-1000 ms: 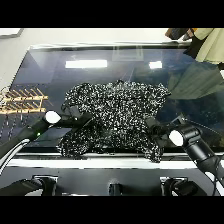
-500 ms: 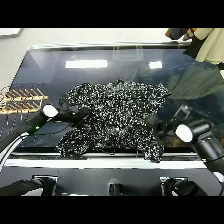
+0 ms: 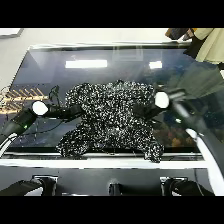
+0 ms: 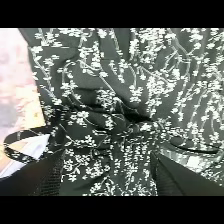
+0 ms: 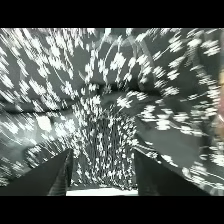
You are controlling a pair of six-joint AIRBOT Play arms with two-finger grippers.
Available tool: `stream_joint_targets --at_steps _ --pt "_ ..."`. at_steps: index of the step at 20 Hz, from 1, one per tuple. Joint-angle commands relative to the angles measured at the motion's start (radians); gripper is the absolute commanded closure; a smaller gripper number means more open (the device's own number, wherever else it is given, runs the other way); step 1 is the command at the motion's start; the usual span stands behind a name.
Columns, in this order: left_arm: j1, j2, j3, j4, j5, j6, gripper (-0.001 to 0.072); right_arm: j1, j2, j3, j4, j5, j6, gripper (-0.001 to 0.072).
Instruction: Fold the clothes and pants, and hang the long-sleeved shirts on hangers.
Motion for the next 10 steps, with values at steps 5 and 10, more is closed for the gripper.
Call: stream_joint_targets --at_steps 5,10 --pt "0.001 0.003 0.004 0.050 -0.007 0.001 0.0102 0.147 -0.226 0.023 -0.097 -0.047 0.092 0.0269" --pt "0.001 0.003 0.004 0.050 -0.006 0.001 0.0102 0.147 -0.258 0.023 -0.154 -0.108 0.122 0.0344"
